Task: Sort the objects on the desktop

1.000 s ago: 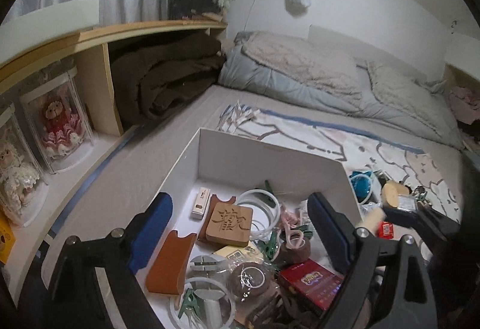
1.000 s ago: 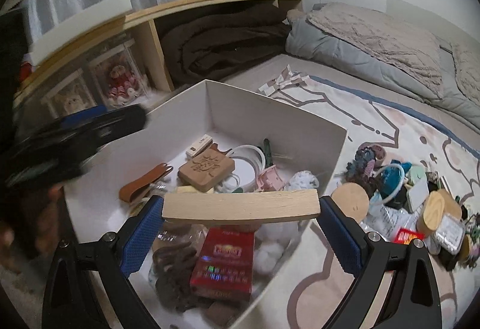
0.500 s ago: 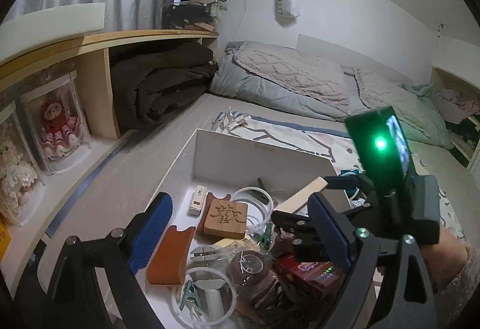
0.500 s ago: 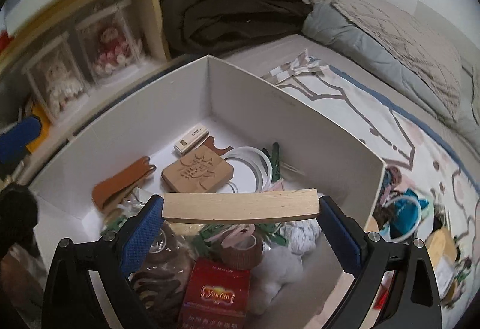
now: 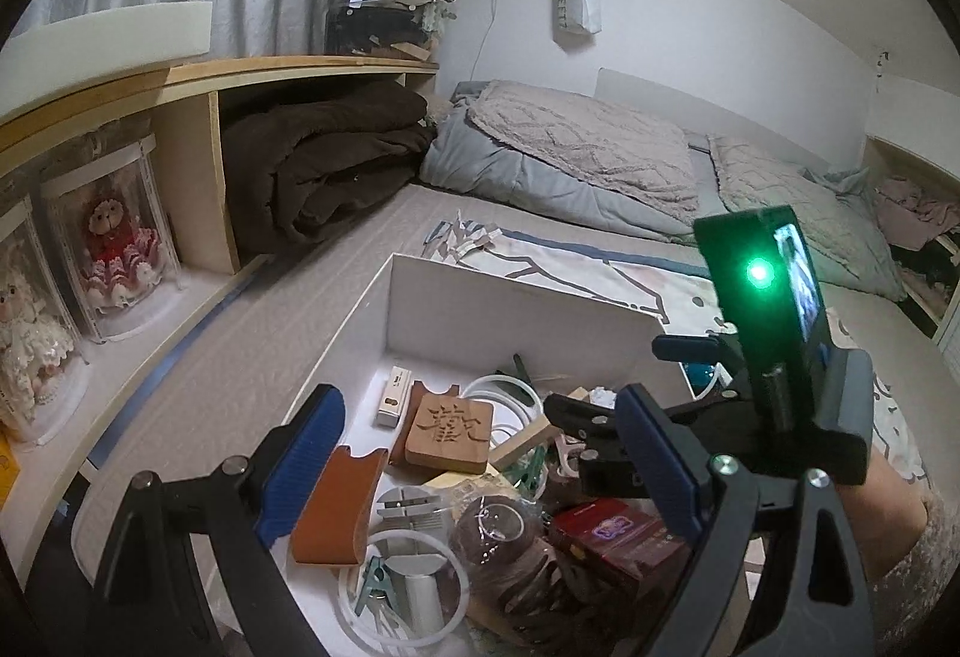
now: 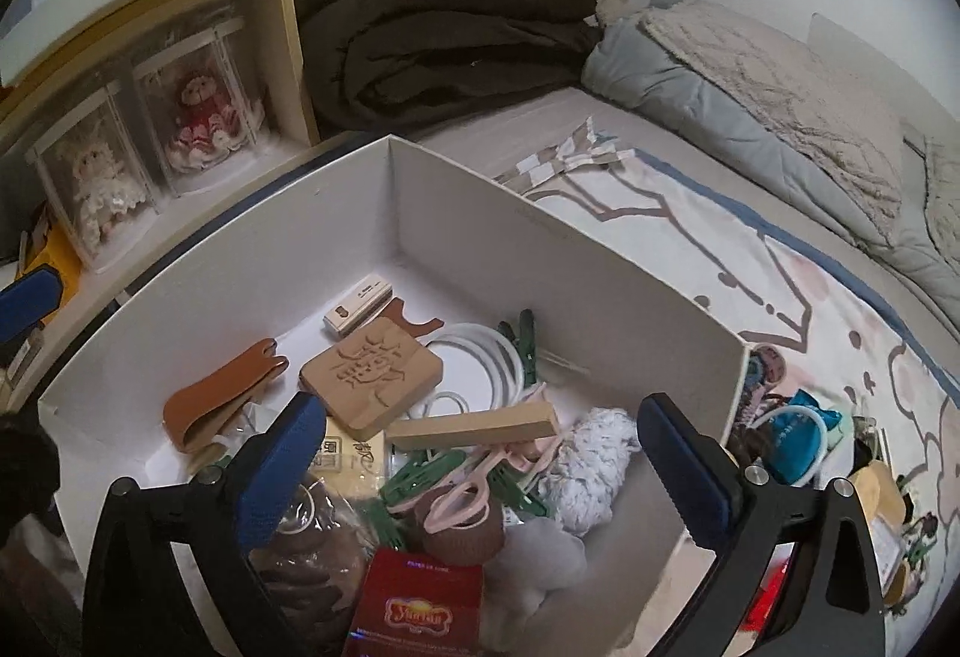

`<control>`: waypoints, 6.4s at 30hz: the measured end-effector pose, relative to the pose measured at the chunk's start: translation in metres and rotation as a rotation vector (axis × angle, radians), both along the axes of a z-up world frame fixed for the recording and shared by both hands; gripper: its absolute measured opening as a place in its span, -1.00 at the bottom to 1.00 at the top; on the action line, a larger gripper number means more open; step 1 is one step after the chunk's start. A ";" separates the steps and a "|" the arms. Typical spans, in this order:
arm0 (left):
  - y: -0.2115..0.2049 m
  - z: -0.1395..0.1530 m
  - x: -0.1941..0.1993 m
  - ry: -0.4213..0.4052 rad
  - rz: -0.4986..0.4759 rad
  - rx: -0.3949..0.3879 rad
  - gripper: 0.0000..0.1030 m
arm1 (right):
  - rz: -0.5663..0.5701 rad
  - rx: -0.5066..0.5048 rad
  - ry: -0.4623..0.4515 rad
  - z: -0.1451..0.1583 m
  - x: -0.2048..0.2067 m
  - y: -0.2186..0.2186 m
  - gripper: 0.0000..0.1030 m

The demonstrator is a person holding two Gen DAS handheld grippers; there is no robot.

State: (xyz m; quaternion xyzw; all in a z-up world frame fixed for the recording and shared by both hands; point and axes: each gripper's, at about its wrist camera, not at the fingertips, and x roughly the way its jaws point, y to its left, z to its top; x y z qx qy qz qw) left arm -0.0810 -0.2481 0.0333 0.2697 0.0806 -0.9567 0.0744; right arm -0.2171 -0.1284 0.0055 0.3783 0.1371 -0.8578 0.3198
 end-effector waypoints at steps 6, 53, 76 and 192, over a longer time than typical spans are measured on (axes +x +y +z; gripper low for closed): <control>0.006 0.005 0.002 0.004 -0.001 -0.010 0.79 | -0.011 -0.064 0.033 0.010 0.013 0.018 1.00; 0.080 0.014 0.065 0.115 0.107 -0.098 1.00 | -0.130 -0.234 0.299 0.056 0.121 0.162 1.00; 0.122 0.001 0.070 0.126 0.066 -0.115 1.00 | -0.172 -0.249 0.315 0.047 0.139 0.197 1.00; 0.289 -0.173 -0.197 -0.343 -0.129 0.001 0.09 | -0.507 -0.216 -0.009 -0.081 -0.024 0.396 -0.83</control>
